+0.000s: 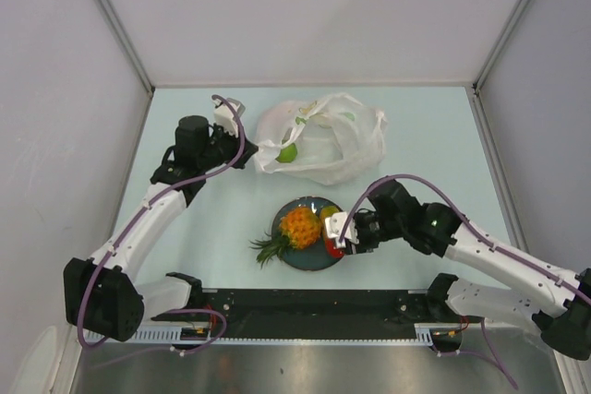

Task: Take the fake fruits out of the plastic bag
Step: Place the fake fruit on the plate.

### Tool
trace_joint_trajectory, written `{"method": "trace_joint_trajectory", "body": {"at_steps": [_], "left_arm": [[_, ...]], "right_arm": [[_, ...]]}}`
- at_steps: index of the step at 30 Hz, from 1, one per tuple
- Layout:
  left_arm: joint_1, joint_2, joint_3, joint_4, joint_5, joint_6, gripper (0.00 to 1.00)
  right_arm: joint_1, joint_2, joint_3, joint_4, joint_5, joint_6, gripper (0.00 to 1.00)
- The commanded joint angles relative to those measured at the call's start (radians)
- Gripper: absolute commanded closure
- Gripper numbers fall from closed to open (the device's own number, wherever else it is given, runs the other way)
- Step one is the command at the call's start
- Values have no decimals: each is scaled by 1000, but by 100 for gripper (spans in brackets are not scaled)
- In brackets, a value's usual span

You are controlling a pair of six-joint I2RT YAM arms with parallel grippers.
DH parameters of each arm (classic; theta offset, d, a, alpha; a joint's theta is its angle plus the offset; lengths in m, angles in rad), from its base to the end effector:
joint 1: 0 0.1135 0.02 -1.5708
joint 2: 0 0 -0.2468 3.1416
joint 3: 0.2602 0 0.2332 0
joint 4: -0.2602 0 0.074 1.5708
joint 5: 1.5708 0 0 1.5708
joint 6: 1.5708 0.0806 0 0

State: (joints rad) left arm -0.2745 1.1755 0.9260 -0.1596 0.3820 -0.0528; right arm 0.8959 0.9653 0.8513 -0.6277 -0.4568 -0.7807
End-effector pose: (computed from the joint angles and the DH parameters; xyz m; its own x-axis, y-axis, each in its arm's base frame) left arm 0.2755 -0.1088 0.2846 -0.4130 0.0654 -0.9084 0.5597 0.8050 -0.1965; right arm 0.1085 0.1925 0.2515 0.3363 -0.5907 -0.7335 -0.9392 -0.1532 -0.3072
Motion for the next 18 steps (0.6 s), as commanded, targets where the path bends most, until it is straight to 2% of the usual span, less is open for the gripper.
{"method": "trace_joint_trajectory", "body": {"at_steps": [1, 4, 6, 9, 18], "left_arm": [[3, -4, 36, 22, 32, -21, 100], [3, -5, 42, 19, 38, -35, 100], [3, -7, 48, 8, 43, -48, 100], [3, -33, 53, 9, 66, -85, 100], [3, -83, 22, 38, 98, -173, 100]], "right_arm": [[35, -14, -57, 20, 27, -155, 69], [69, 15, -70, 65, 41, -96, 69], [109, 30, -64, 111, 75, 36, 68], [195, 36, -63, 128, 122, 141, 67], [290, 113, -18, 88, 259, 486, 68]]}}
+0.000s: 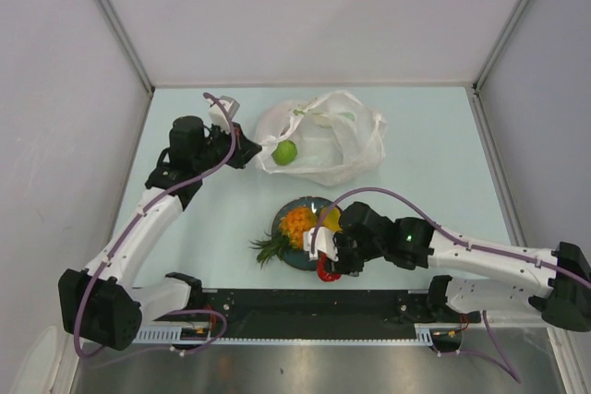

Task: Take the fake fruits out of the plastic bag
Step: Place the fake fruit on the plate.

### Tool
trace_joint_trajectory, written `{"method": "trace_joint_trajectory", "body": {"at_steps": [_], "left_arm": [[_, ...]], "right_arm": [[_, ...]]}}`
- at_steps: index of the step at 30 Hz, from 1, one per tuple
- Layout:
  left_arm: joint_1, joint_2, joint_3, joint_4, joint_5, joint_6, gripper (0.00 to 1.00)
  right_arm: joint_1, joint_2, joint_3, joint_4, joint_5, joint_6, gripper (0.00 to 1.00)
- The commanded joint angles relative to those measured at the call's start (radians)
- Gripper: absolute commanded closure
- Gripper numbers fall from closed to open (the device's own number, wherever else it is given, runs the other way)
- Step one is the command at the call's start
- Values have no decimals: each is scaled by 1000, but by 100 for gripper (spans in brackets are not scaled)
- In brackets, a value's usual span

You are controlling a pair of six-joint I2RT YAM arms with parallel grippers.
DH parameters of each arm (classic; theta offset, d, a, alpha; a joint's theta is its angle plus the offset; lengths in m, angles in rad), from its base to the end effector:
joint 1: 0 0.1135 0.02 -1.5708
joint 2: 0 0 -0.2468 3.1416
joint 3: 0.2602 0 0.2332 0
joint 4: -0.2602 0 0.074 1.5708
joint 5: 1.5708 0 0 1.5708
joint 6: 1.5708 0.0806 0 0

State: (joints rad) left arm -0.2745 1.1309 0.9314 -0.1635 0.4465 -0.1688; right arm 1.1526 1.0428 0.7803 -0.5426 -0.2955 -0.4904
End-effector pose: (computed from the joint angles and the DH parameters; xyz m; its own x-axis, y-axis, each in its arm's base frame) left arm 0.2647 -0.1107 0.2989 -0.4433 -0.0326 -0.8958 0.5666 0.7642 -0.3082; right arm 0.0734 0.2230 0.2172 0.1921 -0.6773 -0.7102 -0.9814 -0.1302 -0.1412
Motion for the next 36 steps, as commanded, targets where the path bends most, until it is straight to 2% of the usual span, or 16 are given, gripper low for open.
{"method": "trace_joint_trajectory", "body": {"at_steps": [1, 2, 8, 13, 23, 26, 27, 29, 30, 33, 36], "left_arm": [[3, -40, 12, 50, 35, -58, 100], [3, -42, 9, 51, 37, -64, 100], [3, -72, -2, 32, 35, -55, 100], [3, -98, -22, 35, 34, -63, 100], [3, -140, -48, 35, 27, -61, 100], [3, -148, -59, 36, 29, -61, 100], [3, -151, -62, 36, 31, -61, 100], [3, -154, -66, 39, 31, -61, 100], [3, -155, -69, 41, 31, -63, 100], [3, -157, -72, 42, 29, -63, 100], [3, -157, -69, 35, 26, -52, 100]], "right_arm": [[36, 48, 65, 1, 116, 222, 68], [36, 63, 74, 4, 130, 277, 68], [21, 135, 109, 53, 194, 368, 65], [-92, 198, 111, 50, 202, 552, 64], [-57, 263, 129, 81, 170, 619, 59], [-48, 279, 137, 89, 173, 635, 47], [-48, 283, 142, 92, 174, 641, 37], [-50, 295, 154, 96, 171, 659, 27], [-53, 304, 160, 98, 164, 664, 18], [-76, 312, 186, 81, 128, 671, 9], [-138, 307, 250, -1, 82, 638, 9]]}}
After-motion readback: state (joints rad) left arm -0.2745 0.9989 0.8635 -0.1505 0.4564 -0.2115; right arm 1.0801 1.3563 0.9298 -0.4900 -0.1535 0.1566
